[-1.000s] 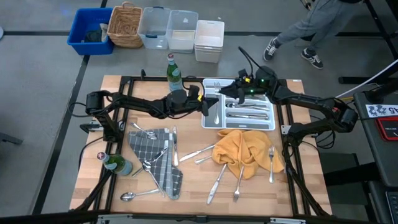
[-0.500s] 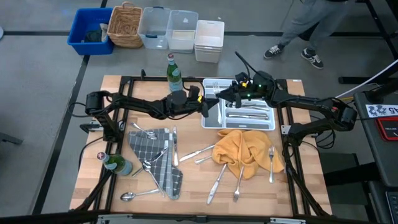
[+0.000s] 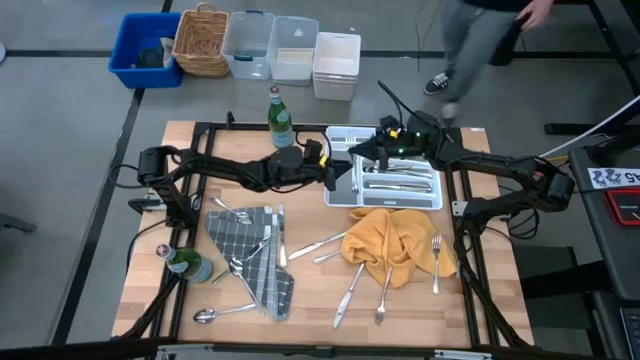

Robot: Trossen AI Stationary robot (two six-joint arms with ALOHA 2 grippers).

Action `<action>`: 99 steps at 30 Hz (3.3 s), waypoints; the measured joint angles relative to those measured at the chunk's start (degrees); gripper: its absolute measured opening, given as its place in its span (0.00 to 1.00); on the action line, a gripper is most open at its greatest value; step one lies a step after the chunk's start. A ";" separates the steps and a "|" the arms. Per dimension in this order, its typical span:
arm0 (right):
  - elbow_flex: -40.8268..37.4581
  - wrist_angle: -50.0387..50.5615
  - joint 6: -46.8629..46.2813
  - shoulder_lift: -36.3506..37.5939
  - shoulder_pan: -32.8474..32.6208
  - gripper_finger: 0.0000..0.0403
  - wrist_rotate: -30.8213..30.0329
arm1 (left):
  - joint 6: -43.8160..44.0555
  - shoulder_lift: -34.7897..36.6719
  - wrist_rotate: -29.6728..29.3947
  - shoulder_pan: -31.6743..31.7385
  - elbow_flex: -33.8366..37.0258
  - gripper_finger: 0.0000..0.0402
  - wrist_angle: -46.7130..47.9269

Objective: Sort silverware
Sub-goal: Put the silver fork into the cutlery tray, then put the silver spoon into the cutlery tray

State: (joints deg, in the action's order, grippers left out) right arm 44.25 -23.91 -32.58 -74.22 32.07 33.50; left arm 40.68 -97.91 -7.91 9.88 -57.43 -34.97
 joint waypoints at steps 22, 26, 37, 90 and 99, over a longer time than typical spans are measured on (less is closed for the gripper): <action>0.00 25.57 43.91 0.57 25.00 0.01 -0.31 | 1.97 0.00 10.58 1.54 0.00 0.24 15.48; 0.02 26.18 50.63 0.61 26.63 0.02 -1.32 | 1.95 0.00 10.07 1.60 0.00 0.24 16.33; 0.09 45.29 73.58 0.70 26.41 0.01 -16.31 | 0.66 0.00 8.99 1.69 0.00 0.24 16.51; -0.02 44.69 68.76 -8.22 26.41 0.25 -15.92 | -7.16 31.94 9.83 1.25 0.00 0.24 88.67; 0.00 44.53 68.63 -8.00 22.62 0.25 -15.31 | -31.18 27.44 8.93 1.23 0.00 0.24 103.56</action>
State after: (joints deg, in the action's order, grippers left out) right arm 44.25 20.62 36.05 -82.21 54.69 18.20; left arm 9.50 -70.47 1.02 11.11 -57.42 68.59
